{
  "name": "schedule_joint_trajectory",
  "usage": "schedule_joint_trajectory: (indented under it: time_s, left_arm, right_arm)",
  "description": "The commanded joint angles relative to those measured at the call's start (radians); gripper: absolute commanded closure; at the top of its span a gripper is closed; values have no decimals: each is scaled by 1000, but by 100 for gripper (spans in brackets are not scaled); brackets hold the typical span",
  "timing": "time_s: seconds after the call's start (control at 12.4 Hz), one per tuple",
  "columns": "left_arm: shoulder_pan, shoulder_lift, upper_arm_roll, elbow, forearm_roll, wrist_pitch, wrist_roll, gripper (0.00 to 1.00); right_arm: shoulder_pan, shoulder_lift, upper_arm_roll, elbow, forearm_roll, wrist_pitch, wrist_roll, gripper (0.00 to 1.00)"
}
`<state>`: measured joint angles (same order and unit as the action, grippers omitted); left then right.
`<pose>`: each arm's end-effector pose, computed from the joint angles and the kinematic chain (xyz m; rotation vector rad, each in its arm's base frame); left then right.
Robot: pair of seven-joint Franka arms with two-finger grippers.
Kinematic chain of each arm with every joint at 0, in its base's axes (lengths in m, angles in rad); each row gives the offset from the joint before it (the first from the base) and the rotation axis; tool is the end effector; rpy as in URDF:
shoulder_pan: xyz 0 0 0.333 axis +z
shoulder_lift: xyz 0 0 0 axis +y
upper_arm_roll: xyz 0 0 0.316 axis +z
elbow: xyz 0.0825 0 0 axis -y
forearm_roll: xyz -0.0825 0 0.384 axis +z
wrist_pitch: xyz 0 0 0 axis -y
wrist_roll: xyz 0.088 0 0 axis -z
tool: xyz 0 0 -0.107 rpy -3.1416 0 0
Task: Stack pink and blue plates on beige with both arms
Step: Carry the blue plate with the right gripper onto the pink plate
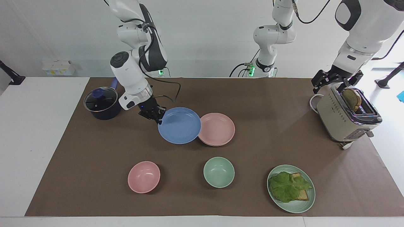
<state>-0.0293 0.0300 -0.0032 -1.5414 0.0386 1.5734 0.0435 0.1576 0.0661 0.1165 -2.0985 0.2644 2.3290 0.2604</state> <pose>0.5640 -0.0142 0.6219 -3.1008 0.1180 -0.0028 0.5499 0.1585 0.4060 -2.8801 0.2219 -0.1465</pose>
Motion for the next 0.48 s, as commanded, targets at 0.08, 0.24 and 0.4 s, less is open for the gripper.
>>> schedule_joint_trajectory:
  time_s: [0.08,0.24,0.4]
  left_arm:
    - [11,-12,-8,-3,11,-15,9,0]
    - [9,-12,-8,-3,11,-15,10,0]
    - [11,-12,-8,-3,11,-15,9,0]
  right_arm:
    - [80,37,2,3,27,79,58,100]
    - [126,61,3,3,26,108,79,100]
    - [174,95,3,3,27,173,106,100]
